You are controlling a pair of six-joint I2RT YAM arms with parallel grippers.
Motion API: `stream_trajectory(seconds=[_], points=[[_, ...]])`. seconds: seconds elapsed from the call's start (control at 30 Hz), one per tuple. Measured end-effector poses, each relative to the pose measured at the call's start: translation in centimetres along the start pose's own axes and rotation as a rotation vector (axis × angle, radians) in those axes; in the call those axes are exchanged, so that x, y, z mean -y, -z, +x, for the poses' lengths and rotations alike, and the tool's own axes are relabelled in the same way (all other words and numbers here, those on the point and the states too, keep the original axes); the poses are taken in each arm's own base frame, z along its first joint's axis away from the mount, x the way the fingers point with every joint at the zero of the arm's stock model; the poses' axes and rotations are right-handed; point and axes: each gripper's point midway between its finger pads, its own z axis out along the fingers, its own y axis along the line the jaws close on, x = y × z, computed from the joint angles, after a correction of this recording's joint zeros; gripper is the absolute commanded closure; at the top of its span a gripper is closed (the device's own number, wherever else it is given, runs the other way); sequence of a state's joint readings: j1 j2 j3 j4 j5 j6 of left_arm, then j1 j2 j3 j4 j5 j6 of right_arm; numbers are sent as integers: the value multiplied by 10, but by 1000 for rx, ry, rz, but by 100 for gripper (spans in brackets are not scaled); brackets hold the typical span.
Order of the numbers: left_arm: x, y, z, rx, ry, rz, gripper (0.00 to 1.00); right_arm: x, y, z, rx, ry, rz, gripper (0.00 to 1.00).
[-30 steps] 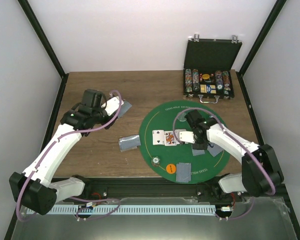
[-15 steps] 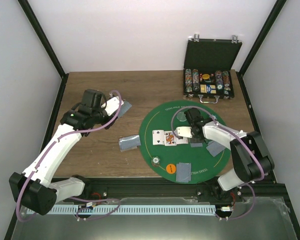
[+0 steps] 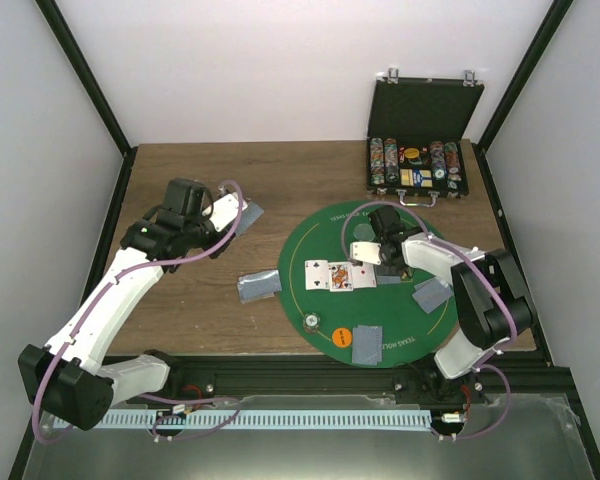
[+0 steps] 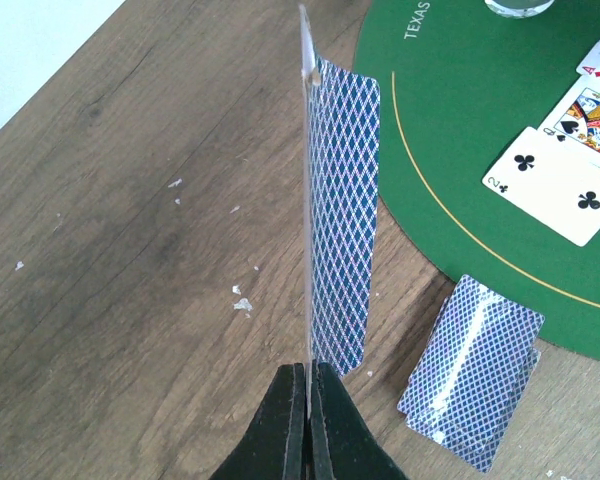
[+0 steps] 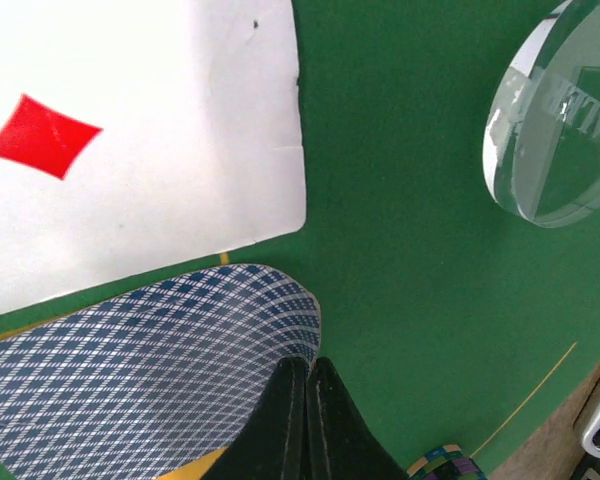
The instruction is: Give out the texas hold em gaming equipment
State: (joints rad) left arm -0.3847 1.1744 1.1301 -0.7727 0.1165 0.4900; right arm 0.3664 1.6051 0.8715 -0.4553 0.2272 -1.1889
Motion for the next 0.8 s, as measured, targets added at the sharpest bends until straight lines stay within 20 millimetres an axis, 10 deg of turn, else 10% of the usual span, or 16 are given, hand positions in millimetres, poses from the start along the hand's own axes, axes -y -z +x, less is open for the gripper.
stream_trajectory(seconds=[0.13, 0.57, 0.67, 0.8], points=[[0, 0, 0, 0, 0, 0, 100, -1, -1, -1, 8, -4, -5, 96], [2, 0, 1, -5, 1, 9, 100, 6, 7, -1, 16, -54, 16, 27], [5, 1, 2, -9, 2, 25, 100, 36, 32, -5, 50, -119, 115, 4], [8, 14, -9, 2, 9, 61, 100, 101, 109, -19, 224, -309, 336, 0]])
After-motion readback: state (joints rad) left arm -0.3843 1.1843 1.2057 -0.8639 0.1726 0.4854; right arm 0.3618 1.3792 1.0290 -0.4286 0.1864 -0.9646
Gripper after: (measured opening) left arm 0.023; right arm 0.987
